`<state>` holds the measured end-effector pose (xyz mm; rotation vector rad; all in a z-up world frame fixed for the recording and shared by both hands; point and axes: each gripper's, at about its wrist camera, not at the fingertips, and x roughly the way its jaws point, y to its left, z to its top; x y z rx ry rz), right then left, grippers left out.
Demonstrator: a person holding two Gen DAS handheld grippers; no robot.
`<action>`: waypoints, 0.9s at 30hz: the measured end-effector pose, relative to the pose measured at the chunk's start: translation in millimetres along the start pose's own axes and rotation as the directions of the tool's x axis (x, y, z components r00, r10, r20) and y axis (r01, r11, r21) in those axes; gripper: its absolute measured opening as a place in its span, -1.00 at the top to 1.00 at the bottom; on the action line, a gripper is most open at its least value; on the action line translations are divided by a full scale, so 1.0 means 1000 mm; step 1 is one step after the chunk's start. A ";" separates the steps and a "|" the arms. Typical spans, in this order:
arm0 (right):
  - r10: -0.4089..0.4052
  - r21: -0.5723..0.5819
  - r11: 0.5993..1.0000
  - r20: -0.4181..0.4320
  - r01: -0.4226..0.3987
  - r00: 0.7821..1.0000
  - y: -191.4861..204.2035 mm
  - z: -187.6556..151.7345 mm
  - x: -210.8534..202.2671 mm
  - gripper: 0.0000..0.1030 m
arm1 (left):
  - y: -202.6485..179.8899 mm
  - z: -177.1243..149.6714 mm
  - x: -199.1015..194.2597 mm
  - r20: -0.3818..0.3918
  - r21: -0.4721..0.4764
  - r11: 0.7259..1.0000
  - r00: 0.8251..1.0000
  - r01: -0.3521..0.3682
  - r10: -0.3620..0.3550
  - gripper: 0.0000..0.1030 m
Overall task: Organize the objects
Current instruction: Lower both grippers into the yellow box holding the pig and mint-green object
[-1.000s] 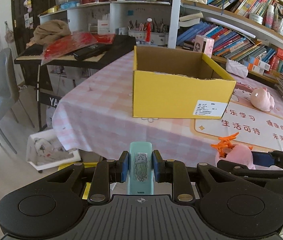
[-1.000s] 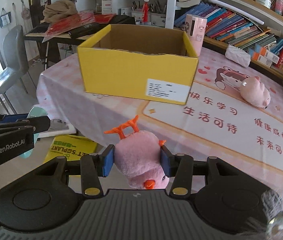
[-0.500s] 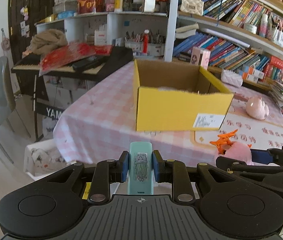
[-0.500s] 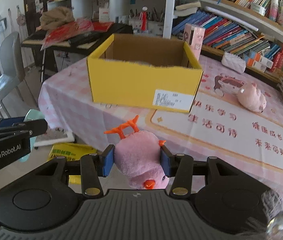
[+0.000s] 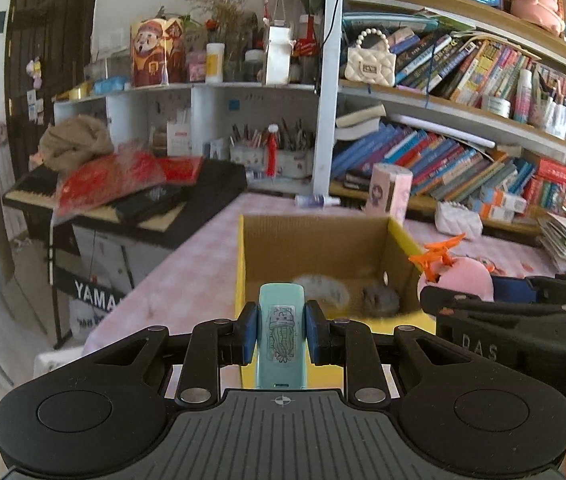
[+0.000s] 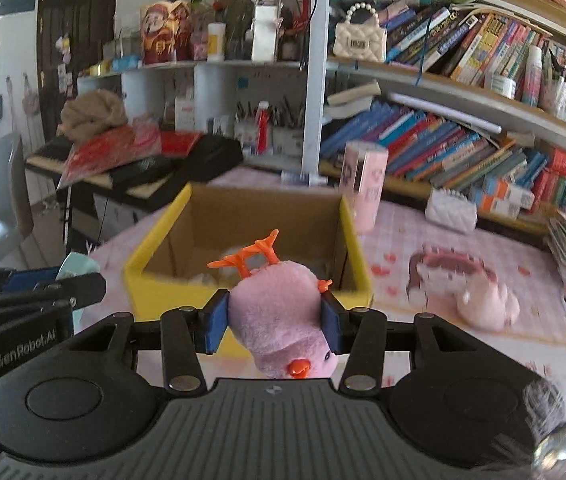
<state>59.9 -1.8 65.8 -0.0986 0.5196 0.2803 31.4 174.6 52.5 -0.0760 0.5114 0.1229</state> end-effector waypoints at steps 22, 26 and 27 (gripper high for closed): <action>0.095 -0.160 0.981 -0.109 -0.112 0.989 -0.026 0.053 0.167 0.12 | -0.031 0.028 0.138 -0.152 0.061 0.985 0.974 -0.161 0.169 0.55; 0.128 -0.102 0.983 -0.217 -0.153 0.968 -0.034 0.054 0.192 0.12 | -0.033 0.025 0.156 -0.219 0.062 0.985 0.961 -0.162 0.172 0.55; 0.131 -0.093 0.983 -0.239 -0.157 0.962 -0.036 0.053 0.196 0.12 | -0.032 0.024 0.160 -0.230 0.063 0.985 0.958 -0.161 0.172 0.55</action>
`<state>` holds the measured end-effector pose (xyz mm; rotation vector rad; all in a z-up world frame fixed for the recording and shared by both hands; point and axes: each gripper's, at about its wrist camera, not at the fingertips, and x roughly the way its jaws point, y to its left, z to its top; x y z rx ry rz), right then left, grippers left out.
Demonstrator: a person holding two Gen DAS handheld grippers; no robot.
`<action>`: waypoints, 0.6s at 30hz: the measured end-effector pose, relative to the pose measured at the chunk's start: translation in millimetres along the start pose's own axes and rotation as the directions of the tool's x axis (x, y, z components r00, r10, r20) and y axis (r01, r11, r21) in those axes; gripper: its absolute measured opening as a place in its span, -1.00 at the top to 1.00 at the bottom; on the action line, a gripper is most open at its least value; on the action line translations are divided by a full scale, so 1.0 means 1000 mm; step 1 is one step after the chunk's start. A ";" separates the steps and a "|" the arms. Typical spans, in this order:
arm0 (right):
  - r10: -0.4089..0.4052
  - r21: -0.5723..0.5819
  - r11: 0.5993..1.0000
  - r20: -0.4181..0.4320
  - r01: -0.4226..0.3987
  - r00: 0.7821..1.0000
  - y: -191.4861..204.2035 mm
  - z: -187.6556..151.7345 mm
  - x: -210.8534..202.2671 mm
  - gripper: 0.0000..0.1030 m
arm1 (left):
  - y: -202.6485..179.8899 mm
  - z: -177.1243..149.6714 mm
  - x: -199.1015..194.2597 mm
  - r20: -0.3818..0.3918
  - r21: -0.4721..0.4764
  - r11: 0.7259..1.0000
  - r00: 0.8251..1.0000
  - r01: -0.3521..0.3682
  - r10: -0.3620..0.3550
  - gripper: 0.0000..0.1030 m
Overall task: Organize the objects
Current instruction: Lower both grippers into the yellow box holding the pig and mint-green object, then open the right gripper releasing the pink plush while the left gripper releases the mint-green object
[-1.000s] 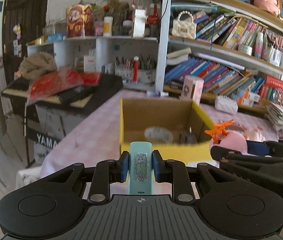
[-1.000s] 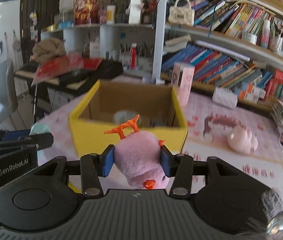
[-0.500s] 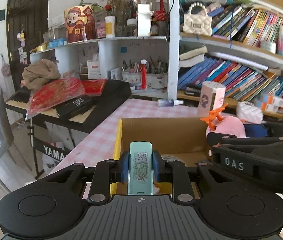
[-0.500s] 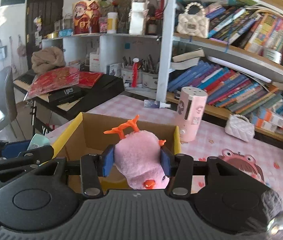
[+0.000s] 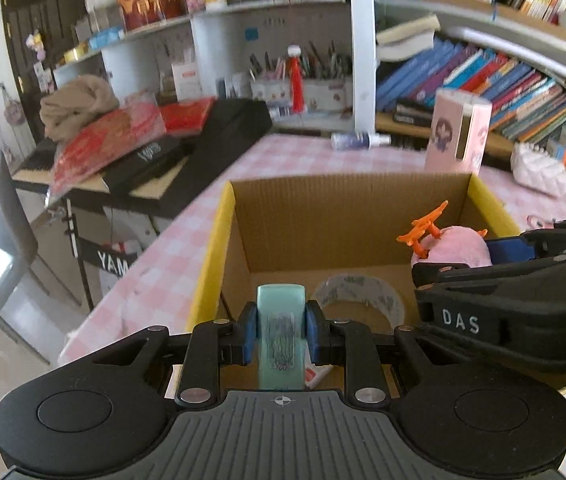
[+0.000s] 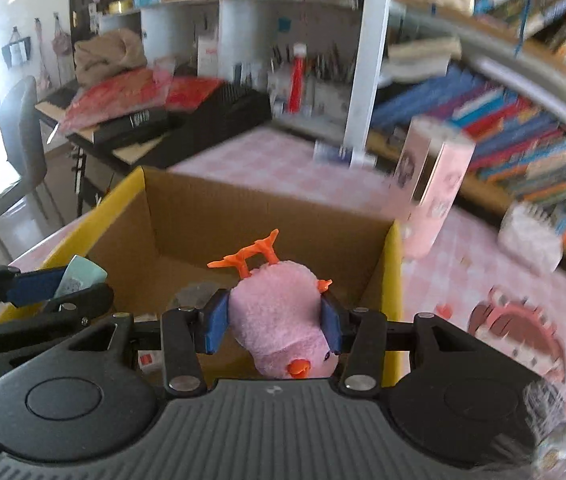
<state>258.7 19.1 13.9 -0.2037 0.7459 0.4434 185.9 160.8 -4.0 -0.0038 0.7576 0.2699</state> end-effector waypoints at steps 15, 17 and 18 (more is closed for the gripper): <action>0.038 -0.045 0.998 -0.081 -0.041 0.996 -0.008 -0.004 0.024 0.10 | -0.014 -0.006 0.020 -0.071 0.006 1.000 0.997 -0.002 0.002 0.55; 0.035 -0.059 0.997 -0.077 -0.040 0.996 -0.008 -0.004 0.026 0.08 | -0.014 -0.006 0.020 -0.071 0.000 1.000 0.997 -0.002 0.002 0.54; 0.037 -0.060 0.997 -0.077 -0.042 0.996 -0.008 -0.004 0.026 0.05 | -0.014 -0.007 0.019 -0.066 -0.003 1.000 0.998 -0.005 0.005 0.54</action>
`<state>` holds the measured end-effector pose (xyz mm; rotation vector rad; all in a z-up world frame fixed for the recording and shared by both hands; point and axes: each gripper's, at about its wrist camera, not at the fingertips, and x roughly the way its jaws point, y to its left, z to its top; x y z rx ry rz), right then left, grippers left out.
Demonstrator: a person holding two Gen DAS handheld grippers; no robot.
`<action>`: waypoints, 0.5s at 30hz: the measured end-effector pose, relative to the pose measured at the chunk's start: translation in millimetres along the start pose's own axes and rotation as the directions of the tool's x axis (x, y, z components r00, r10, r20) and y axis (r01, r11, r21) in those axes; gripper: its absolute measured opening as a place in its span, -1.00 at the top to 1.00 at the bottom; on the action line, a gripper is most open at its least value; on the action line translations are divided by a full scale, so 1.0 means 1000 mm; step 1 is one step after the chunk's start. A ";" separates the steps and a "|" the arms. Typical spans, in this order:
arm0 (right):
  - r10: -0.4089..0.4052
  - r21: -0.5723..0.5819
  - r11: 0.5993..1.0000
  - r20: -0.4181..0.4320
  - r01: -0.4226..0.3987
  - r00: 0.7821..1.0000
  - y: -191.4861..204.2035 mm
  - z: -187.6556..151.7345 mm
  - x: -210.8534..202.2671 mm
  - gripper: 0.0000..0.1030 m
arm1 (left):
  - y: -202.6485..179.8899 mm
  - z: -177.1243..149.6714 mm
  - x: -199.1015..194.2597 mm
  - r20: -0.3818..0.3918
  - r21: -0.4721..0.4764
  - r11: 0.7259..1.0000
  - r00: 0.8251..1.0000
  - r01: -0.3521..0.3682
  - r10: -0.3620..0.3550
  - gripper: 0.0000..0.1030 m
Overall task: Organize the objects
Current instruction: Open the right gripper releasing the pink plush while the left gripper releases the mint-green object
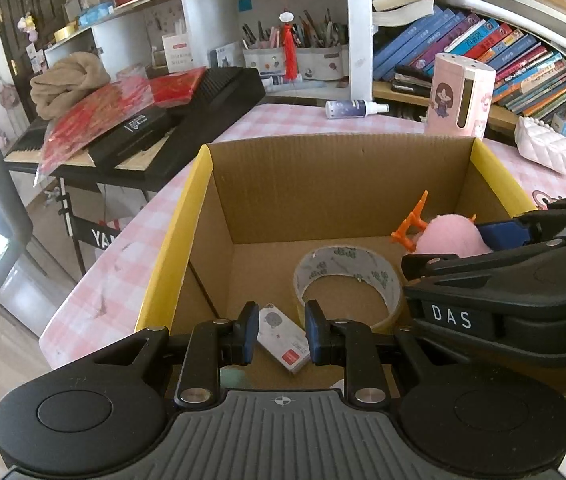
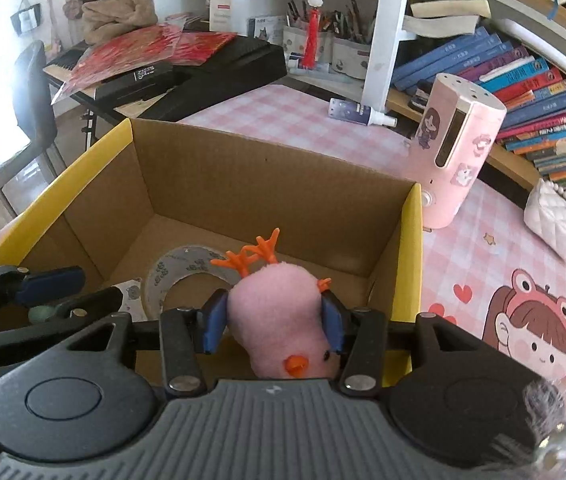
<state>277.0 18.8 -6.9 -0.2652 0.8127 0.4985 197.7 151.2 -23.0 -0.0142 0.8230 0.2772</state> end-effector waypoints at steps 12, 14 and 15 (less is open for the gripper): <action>-0.014 0.077 0.997 0.070 0.009 0.997 -0.007 -0.003 -0.025 -0.06 | 0.012 0.001 -0.027 0.078 -0.054 0.998 0.996 -0.031 0.035 -0.17; -0.033 0.092 0.995 0.091 0.025 0.995 -0.006 -0.005 -0.036 -0.09 | 0.013 -0.001 -0.036 0.098 -0.055 0.998 0.994 -0.039 0.044 -0.29; -0.041 0.097 0.995 0.099 0.031 0.994 -0.006 -0.006 -0.041 -0.11 | 0.015 -0.001 -0.040 0.108 -0.057 0.998 0.993 -0.039 0.045 -0.35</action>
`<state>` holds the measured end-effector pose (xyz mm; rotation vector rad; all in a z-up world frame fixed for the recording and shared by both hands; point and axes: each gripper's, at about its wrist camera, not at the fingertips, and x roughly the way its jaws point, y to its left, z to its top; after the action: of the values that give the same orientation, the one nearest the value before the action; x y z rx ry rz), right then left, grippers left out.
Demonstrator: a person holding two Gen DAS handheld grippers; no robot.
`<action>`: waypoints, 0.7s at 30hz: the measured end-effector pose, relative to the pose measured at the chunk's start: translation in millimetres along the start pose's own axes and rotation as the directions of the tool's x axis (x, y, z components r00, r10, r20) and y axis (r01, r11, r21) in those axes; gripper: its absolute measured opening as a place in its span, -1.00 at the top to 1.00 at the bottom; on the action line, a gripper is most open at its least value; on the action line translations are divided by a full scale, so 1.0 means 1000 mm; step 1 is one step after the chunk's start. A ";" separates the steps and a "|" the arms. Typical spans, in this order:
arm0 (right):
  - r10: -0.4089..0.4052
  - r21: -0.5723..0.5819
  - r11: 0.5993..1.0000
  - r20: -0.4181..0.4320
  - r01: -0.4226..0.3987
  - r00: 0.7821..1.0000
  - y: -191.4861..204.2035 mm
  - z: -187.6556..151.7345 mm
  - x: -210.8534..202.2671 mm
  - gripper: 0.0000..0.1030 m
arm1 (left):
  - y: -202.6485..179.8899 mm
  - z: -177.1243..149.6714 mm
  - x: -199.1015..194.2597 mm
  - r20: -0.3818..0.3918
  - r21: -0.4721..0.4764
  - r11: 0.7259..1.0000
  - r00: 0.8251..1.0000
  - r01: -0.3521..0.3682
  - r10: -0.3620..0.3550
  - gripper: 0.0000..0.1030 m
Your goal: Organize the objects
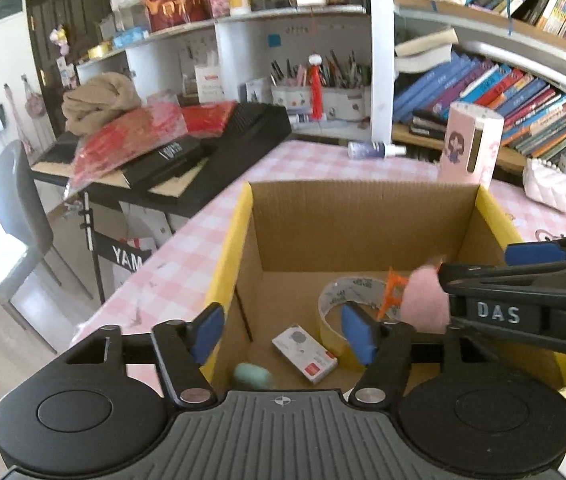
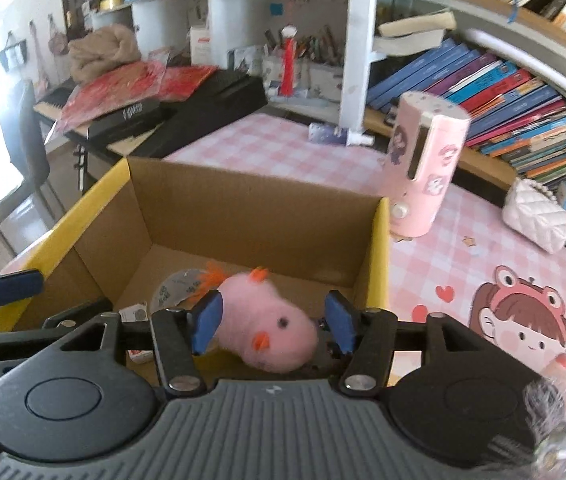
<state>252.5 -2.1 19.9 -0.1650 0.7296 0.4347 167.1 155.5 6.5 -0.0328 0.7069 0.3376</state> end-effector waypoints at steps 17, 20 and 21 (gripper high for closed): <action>-0.153 0.084 0.986 0.144 0.142 0.978 0.034 -0.053 -0.090 -0.30 | 0.029 -0.045 -0.079 0.119 0.005 1.000 0.993 0.020 -0.021 -0.62; -0.178 0.084 0.982 0.144 0.167 0.974 0.043 -0.073 -0.103 -0.34 | 0.037 -0.060 -0.088 0.104 0.006 1.000 0.994 0.023 -0.024 -0.63; -0.183 0.081 0.982 0.141 0.173 0.973 0.046 -0.078 -0.106 -0.36 | 0.039 -0.065 -0.091 0.096 0.008 1.000 0.995 0.022 -0.023 -0.64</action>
<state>114.6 -18.8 34.1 -0.1310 0.5777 0.2475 49.6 156.2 18.5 -0.0181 0.6114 0.3130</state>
